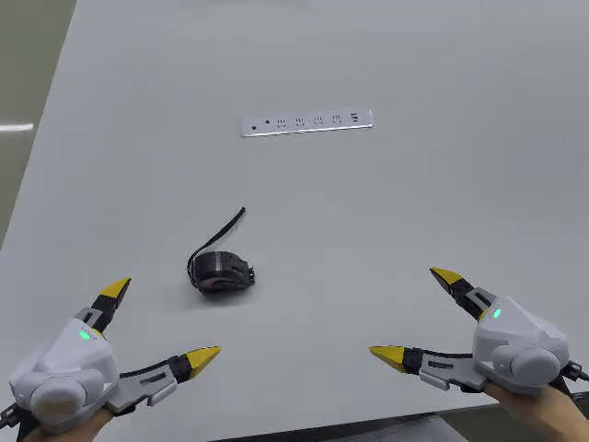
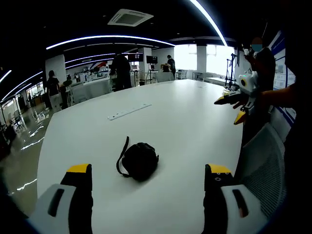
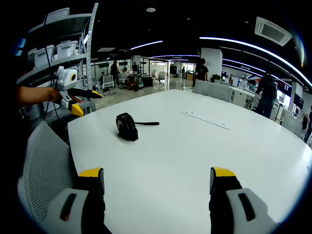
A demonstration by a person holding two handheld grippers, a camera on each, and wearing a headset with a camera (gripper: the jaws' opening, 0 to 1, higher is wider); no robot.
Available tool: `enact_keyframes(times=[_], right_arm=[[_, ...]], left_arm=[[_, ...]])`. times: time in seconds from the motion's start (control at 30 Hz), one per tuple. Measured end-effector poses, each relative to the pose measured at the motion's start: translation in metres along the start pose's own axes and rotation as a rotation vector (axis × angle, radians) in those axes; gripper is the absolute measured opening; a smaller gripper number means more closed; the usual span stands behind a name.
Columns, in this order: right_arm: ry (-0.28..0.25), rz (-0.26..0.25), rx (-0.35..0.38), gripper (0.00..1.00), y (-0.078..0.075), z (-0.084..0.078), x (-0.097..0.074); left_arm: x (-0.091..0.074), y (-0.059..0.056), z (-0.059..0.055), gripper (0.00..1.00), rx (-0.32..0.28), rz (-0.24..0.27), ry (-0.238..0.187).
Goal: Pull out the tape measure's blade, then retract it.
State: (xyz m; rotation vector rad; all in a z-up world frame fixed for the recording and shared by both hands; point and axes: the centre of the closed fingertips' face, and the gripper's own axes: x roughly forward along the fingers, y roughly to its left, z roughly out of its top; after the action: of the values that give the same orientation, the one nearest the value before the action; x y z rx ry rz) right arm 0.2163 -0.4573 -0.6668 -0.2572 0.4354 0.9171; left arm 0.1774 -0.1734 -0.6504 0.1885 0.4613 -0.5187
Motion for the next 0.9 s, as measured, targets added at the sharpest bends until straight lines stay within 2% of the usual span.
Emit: enact_keyframes(times=[0.37,0.57,0.7,0.9], right_arm=[[0.019,0.051,-0.045,0.85,-0.007,-0.001,0.011],[0.039,0.087,-0.073,0.82,-0.009,-0.003,0.021],[0.049,0.111,-0.091,0.79,-0.011,-0.004,0.027],[0.062,0.149,-0.121,0.76,-0.013,-0.006,0.036]], left_arm=[[0.014,0.010,-0.003,0.88,0.051,-0.028,0.031],[0.023,0.016,-0.005,0.83,0.088,-0.055,0.054],[0.029,0.018,-0.007,0.80,0.119,-0.081,0.080],[0.039,0.020,-0.009,0.76,0.149,-0.110,0.097]])
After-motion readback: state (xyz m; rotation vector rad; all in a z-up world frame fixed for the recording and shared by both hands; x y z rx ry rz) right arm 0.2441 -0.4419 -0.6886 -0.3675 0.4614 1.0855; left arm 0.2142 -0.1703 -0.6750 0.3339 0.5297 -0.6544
